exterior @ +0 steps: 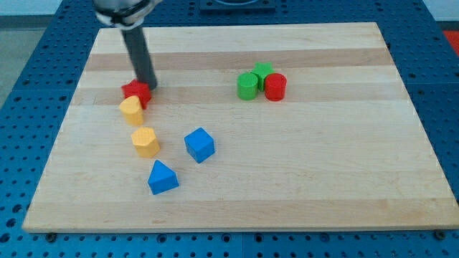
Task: Move the green star above the red circle
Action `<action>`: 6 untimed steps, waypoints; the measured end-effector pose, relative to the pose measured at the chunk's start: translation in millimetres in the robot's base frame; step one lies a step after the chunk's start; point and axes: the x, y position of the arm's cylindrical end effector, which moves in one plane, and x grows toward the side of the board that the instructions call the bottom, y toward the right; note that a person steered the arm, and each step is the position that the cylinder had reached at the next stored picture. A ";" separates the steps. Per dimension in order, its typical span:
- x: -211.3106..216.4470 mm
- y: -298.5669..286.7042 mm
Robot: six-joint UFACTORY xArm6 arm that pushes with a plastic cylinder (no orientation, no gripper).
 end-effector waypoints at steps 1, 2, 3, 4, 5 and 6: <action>21.0 -10.3; -13.3 30.8; -21.7 113.7; -21.5 159.8; -29.5 202.6; -72.8 225.9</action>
